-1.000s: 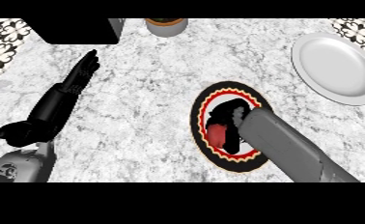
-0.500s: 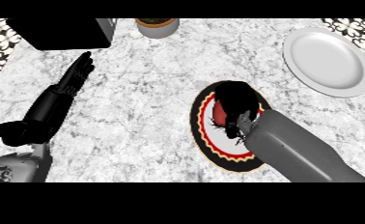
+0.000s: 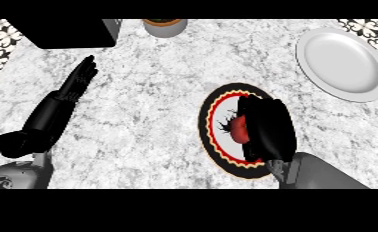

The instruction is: Pick the bell pepper from the plate and place it in the plate

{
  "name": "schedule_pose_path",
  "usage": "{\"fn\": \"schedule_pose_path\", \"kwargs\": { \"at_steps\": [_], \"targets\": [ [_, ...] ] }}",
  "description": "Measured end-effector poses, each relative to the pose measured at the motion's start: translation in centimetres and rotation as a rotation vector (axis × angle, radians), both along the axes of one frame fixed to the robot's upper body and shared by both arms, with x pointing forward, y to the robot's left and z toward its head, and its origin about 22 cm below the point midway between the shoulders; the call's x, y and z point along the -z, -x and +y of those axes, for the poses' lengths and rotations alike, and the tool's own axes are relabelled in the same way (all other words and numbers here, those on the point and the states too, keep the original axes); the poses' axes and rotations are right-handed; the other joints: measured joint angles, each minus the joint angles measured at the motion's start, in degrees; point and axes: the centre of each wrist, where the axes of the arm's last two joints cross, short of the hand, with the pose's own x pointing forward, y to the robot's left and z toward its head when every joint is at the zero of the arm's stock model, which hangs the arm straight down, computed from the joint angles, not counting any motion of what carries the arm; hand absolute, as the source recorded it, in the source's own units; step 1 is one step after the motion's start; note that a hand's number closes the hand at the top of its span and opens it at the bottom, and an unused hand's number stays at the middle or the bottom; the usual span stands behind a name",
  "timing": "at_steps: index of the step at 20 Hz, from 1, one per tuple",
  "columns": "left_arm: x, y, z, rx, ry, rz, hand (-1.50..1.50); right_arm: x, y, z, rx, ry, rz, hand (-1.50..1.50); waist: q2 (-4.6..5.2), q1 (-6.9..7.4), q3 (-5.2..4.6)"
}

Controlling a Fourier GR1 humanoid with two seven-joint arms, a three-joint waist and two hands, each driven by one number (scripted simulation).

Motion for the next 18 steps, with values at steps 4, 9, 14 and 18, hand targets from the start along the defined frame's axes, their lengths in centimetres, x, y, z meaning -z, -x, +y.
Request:
{"fn": "schedule_pose_path", "kwargs": {
  "at_steps": [4,9,14,18],
  "targets": [
    [-0.1,-0.2,-0.5,0.010,0.005,-0.004,0.00,-2.2,1.4,-1.5,0.038,-0.035,-0.107,1.50,0.26,0.51,-0.02],
    [-0.3,-0.4,-0.6,0.022,0.004,-0.007,0.00,-4.9,1.3,-3.6,0.121,-0.047,-0.232,1.50,0.48,1.01,-0.03],
    [-0.2,-0.5,-0.3,0.030,0.003,-0.001,0.00,-5.3,0.1,-6.5,0.215,-0.032,-0.284,1.50,0.65,1.56,-0.02],
    [-0.5,-0.9,-0.5,0.033,0.007,-0.010,0.00,-5.9,-2.1,-9.2,0.271,-0.069,-0.306,1.50,0.76,1.85,-0.01]
  ]
}}
